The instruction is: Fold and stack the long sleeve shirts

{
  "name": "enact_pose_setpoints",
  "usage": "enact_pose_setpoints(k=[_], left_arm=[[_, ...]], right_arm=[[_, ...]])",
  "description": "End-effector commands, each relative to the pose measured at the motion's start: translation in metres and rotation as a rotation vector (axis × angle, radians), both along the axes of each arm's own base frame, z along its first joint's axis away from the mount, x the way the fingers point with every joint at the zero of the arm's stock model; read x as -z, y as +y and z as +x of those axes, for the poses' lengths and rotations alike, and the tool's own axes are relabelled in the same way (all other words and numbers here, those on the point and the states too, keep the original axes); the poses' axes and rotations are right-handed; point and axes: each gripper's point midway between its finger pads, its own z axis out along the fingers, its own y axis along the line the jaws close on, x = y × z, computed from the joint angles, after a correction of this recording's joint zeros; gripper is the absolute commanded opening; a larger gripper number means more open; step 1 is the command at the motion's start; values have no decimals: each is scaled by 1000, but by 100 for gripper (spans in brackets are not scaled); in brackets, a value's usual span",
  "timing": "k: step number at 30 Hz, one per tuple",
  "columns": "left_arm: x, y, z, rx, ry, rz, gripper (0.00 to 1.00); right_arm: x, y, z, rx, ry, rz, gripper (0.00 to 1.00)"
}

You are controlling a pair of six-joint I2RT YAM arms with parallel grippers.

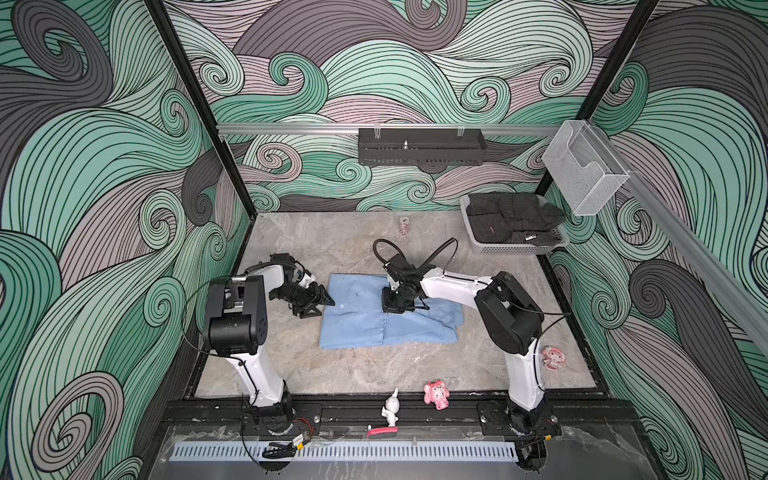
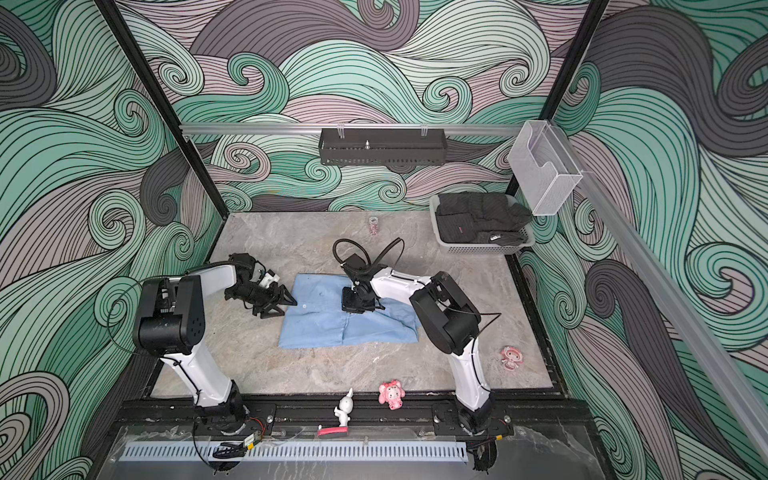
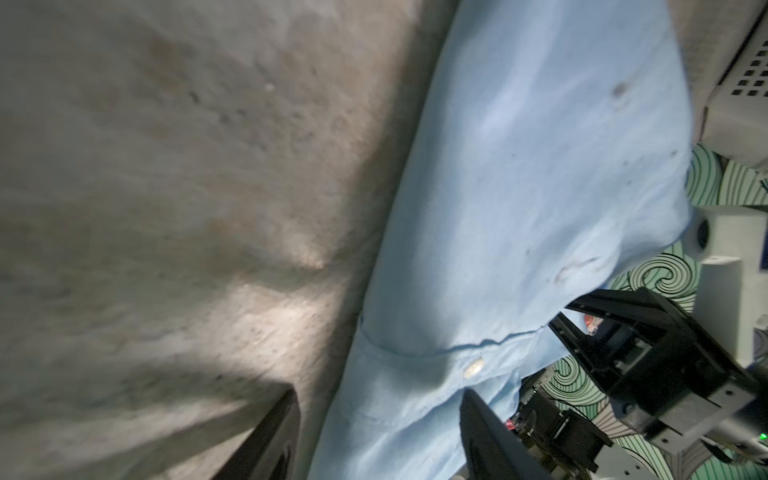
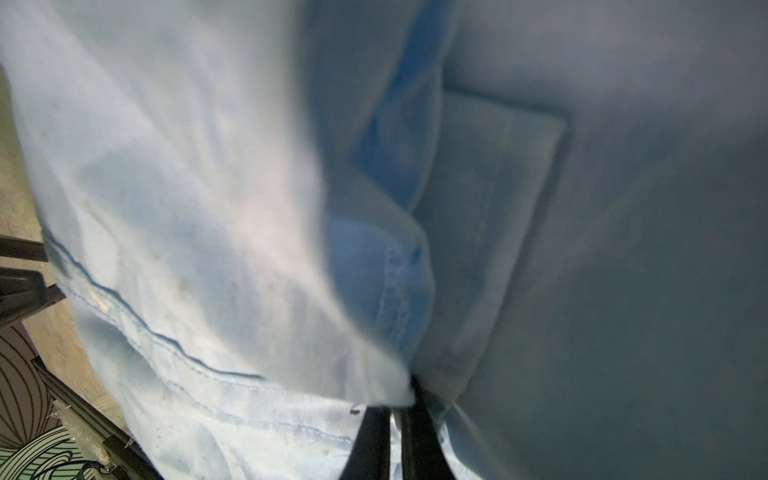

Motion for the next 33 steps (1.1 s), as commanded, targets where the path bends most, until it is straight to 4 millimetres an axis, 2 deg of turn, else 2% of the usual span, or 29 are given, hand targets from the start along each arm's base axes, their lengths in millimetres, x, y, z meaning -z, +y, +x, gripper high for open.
enact_pose_setpoints(k=[1, 8, 11, 14, 19, 21, 23, 25, 28, 30, 33], left_arm=[[16, -9, -12, 22, 66, -52, 58], [18, -20, -21, 54, 90, -73, 55], [13, -24, -18, 56, 66, -83, 49], [3, -26, -14, 53, 28, -93, 37], [-24, -25, -5, 51, -76, -75, 9], [-43, -29, -2, 59, -137, -88, 1], [-64, -35, -1, 76, -186, -86, 0], [-87, -46, -2, 99, -217, -94, 0], [-110, -67, -6, 137, -243, -85, 0], [-116, -81, -7, 126, -232, -100, 0], [-115, -107, -7, 112, -214, -129, 0]], right_arm=[[58, -36, -27, 21, 125, -162, 9], [58, -29, -27, 21, 142, -133, 8], [57, -25, -26, 23, 146, -118, 8], [56, -21, -26, 29, 153, -102, 8], [54, -10, -27, 35, 170, -63, 7], [52, -5, -27, 42, 180, -38, 7], [51, 0, -28, 44, 183, -23, 7], [48, 6, -27, 43, 186, -8, 7], [46, 11, -26, 52, 191, 10, 7], [45, 14, -25, 62, 195, 26, 7], [44, 19, -24, 76, 201, 55, 7]])
